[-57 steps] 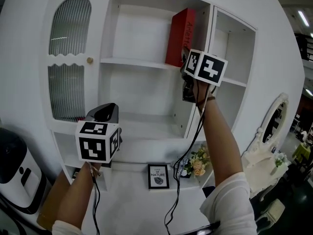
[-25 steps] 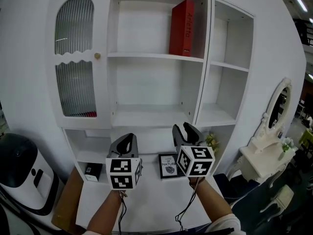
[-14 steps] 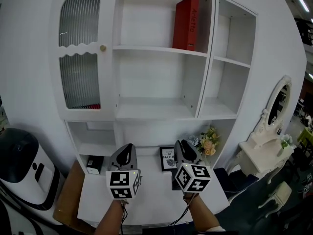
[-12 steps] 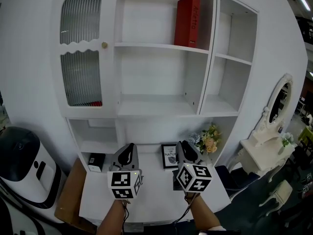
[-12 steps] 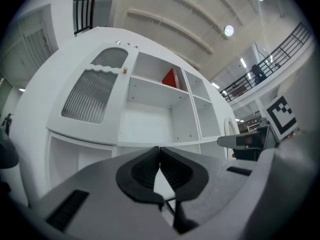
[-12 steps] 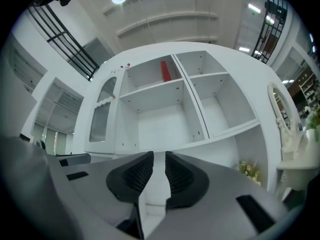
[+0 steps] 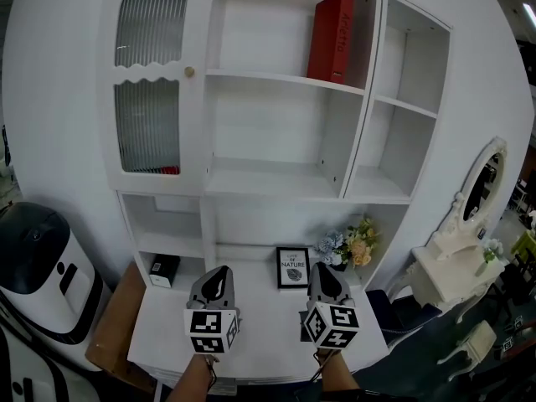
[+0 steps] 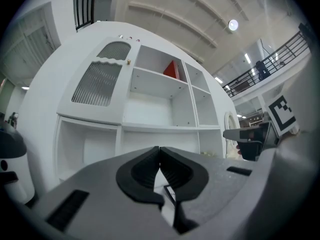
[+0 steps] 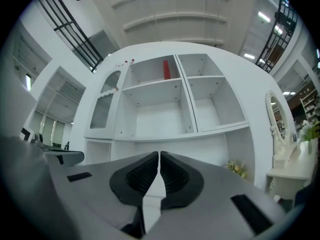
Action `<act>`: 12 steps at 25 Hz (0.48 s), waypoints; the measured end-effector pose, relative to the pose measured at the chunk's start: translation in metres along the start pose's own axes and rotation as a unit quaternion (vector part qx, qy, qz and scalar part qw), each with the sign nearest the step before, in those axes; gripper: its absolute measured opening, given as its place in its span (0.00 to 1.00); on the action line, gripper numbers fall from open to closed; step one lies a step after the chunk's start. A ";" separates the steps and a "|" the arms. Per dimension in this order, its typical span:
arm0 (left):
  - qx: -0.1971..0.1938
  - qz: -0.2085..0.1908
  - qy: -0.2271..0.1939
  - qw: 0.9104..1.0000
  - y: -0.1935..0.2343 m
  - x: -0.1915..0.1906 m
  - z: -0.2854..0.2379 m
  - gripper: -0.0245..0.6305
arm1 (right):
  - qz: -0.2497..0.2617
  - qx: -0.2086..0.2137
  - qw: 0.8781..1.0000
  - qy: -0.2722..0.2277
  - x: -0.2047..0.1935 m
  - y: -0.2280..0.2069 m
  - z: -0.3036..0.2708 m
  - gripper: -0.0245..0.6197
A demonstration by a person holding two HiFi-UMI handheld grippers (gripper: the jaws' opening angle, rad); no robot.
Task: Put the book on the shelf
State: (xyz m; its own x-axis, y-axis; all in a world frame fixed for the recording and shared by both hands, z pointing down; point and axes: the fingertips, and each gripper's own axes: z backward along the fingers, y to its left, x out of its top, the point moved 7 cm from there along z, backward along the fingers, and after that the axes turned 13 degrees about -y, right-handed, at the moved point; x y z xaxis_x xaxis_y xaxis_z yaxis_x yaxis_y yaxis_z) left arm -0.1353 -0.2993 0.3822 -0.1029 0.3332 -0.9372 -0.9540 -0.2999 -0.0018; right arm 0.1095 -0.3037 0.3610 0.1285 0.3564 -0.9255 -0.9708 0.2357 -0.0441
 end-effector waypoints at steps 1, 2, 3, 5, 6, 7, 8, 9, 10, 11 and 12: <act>0.005 0.000 0.001 1.000 -0.001 -0.001 0.000 0.05 | 0.003 0.003 1.000 0.004 -0.002 -0.004 0.000 0.09; 0.011 0.001 0.000 1.000 -0.002 -0.002 -0.001 0.05 | 0.005 0.006 1.000 0.008 -0.005 -0.007 0.000 0.09; 0.016 0.003 0.000 1.000 -0.003 -0.003 -0.001 0.05 | 0.005 0.009 1.000 0.012 -0.006 -0.011 0.000 0.09; 0.025 0.004 0.001 1.000 -0.009 -0.006 -0.002 0.05 | 0.004 0.017 1.000 0.019 -0.009 -0.018 0.001 0.08; 0.028 0.004 0.002 1.000 -0.012 -0.007 -0.003 0.05 | 0.006 0.022 1.000 0.021 -0.009 -0.021 0.002 0.08; 0.031 0.004 0.002 1.000 -0.014 -0.008 -0.003 0.05 | 0.008 0.026 0.999 0.021 -0.009 -0.024 0.003 0.08; 0.035 0.004 0.002 0.999 -0.017 -0.010 -0.002 0.05 | 0.009 0.029 0.999 0.019 -0.008 -0.027 0.003 0.08; 0.039 0.005 0.002 0.999 -0.019 -0.011 -0.002 0.05 | 0.009 0.032 0.999 0.017 -0.008 -0.030 0.004 0.08; 0.043 0.005 0.003 0.999 -0.020 -0.012 -0.001 0.05 | 0.007 0.034 0.999 0.017 -0.008 -0.033 0.004 0.08; 0.048 0.004 0.005 0.999 -0.021 -0.014 0.000 0.05 | 0.005 0.037 0.999 0.018 -0.009 -0.035 0.004 0.08; 0.051 0.003 0.007 0.999 -0.022 -0.014 0.001 0.05 | 0.001 0.039 0.999 0.020 -0.010 -0.036 0.005 0.08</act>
State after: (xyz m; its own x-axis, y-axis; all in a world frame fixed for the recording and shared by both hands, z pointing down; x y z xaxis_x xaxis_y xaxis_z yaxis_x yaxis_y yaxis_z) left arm -0.1130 -0.2969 0.3956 -0.1060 0.3185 -0.9420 -0.9772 -0.2084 0.0395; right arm 0.1443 -0.3115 0.3733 0.1165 0.3216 -0.9397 -0.9525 0.3044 -0.0139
